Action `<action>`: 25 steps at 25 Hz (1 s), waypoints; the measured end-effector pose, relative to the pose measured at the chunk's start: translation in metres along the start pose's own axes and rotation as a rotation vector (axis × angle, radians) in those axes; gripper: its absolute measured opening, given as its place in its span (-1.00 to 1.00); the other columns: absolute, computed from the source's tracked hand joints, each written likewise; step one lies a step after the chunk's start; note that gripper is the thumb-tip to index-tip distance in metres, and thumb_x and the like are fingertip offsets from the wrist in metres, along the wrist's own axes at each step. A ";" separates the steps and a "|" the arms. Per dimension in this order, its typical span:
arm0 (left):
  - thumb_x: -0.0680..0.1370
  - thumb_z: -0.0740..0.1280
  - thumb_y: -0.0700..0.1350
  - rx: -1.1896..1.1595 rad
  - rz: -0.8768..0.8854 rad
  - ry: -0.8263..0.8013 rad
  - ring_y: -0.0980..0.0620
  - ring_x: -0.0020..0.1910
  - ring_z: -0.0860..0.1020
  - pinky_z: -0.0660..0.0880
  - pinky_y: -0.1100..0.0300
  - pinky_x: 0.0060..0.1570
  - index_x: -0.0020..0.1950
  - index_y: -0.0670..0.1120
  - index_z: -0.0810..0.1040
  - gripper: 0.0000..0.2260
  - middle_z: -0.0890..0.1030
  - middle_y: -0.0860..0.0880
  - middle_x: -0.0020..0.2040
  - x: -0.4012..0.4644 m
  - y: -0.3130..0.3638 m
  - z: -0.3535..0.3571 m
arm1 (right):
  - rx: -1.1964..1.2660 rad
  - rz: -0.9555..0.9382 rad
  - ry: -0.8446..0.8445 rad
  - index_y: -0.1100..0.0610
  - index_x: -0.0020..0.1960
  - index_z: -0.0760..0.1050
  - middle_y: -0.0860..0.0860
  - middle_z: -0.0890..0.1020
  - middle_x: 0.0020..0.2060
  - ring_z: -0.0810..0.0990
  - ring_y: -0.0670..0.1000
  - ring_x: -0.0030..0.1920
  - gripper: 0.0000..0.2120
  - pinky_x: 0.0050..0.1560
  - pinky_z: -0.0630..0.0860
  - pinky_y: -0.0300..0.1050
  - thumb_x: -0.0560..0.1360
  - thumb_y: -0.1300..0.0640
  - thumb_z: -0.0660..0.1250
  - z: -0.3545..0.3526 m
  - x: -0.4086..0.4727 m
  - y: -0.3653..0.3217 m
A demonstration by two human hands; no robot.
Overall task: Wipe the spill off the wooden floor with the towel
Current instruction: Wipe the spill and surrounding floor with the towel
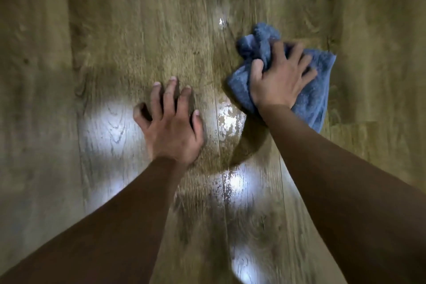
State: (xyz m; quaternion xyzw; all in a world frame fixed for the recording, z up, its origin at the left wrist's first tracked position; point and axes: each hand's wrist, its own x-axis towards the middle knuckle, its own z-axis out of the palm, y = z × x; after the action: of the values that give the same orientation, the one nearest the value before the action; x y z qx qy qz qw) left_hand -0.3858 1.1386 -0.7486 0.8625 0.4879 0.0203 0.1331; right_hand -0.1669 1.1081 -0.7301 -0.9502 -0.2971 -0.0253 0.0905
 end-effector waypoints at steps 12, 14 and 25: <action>0.16 0.14 0.71 -0.207 -0.484 -0.503 -0.19 0.54 -0.51 -0.27 -0.63 0.32 0.54 0.38 -0.37 0.13 -0.53 0.02 0.57 0.116 -0.032 -0.061 | 0.036 -0.028 -0.029 0.00 0.20 0.53 0.14 0.46 0.18 0.39 0.25 0.17 -0.56 0.28 0.21 0.28 0.40 -0.16 0.20 -0.002 0.000 0.005; 0.21 0.27 0.64 -0.226 -0.479 -0.553 -0.23 0.49 -0.57 -0.23 -0.54 0.41 0.52 0.36 -0.44 0.17 -0.59 -0.02 0.53 0.119 -0.035 -0.060 | 0.064 -0.058 -0.051 0.01 0.22 0.52 0.15 0.46 0.18 0.39 0.25 0.18 -0.55 0.30 0.20 0.30 0.41 -0.14 0.20 -0.003 0.000 0.006; 0.07 0.13 0.71 -0.216 -0.417 -0.615 -0.17 0.43 -0.64 -0.27 -0.67 0.26 0.27 0.52 -0.62 0.09 -0.75 0.10 0.35 0.120 -0.039 -0.063 | -0.078 0.050 -0.079 0.04 0.31 0.39 0.27 0.38 0.34 0.32 0.36 0.33 -0.54 0.31 0.17 0.38 0.46 -0.11 0.15 0.000 0.131 0.037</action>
State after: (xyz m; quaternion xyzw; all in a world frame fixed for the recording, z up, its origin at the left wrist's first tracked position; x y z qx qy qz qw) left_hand -0.3655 1.2727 -0.7086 0.6914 0.5852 -0.2156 0.3646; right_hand -0.0384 1.1519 -0.7221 -0.9604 -0.2754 0.0029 0.0419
